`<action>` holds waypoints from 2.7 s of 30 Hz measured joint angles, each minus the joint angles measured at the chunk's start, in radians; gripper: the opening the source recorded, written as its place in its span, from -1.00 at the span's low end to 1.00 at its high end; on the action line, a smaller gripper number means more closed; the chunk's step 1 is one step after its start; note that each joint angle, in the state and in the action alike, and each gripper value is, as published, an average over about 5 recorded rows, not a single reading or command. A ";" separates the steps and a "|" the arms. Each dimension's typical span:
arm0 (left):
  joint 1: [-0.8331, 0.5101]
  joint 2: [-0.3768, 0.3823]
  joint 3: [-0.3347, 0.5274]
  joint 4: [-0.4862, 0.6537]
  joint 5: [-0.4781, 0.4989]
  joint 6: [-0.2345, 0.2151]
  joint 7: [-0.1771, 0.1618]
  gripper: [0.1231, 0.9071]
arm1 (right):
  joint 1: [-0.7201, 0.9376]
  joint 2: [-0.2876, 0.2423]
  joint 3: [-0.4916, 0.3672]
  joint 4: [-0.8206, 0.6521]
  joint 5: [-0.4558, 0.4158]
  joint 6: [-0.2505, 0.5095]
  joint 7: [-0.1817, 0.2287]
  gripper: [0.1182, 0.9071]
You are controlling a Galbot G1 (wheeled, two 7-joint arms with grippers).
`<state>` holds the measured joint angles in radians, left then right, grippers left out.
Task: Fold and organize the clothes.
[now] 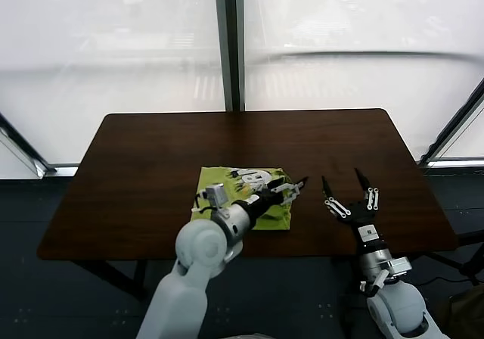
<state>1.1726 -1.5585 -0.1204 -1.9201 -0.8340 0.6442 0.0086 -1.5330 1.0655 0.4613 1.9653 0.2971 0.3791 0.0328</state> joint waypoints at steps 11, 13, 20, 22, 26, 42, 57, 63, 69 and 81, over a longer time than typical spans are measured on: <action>-0.022 0.049 0.079 0.038 0.449 -0.216 0.101 1.00 | 0.017 -0.014 -0.012 -0.012 -0.030 -0.008 0.014 1.00; -0.029 0.057 0.086 0.039 0.493 -0.214 0.095 1.00 | 0.013 -0.016 -0.012 -0.011 -0.032 -0.009 0.013 1.00; -0.035 0.075 0.080 0.032 0.490 -0.194 0.075 1.00 | 0.018 -0.012 -0.022 -0.013 -0.037 -0.011 0.008 1.00; -0.041 0.081 0.065 0.028 0.477 -0.190 0.070 1.00 | 0.021 -0.014 -0.023 -0.016 -0.036 -0.012 0.008 1.00; -0.063 0.109 0.025 0.022 0.475 -0.191 0.066 1.00 | 0.013 -0.029 -0.015 -0.021 -0.009 -0.006 0.003 1.00; -0.083 0.345 -0.273 -0.069 0.385 -0.191 0.037 1.00 | -0.011 -0.157 -0.068 0.094 0.463 -0.462 0.137 1.00; 0.005 0.371 -0.405 -0.124 0.384 -0.191 0.031 1.00 | 0.180 -0.119 -0.217 0.084 0.480 -0.727 0.153 1.00; 0.026 0.376 -0.428 -0.132 0.383 -0.191 0.030 1.00 | 0.223 -0.091 -0.261 0.044 0.452 -0.738 0.152 0.82; 0.030 0.377 -0.437 -0.128 0.383 -0.191 0.029 1.00 | 0.246 -0.078 -0.278 0.013 0.433 -0.739 0.147 -0.08; 0.033 0.372 -0.443 -0.104 0.383 -0.191 0.029 1.00 | 0.262 -0.131 -0.236 -0.022 0.432 -0.741 0.114 -0.95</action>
<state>1.2059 -1.1862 -0.5635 -2.0240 -0.4508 0.4534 0.0371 -1.2715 0.9348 0.2258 1.9433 0.7290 -0.3621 0.1470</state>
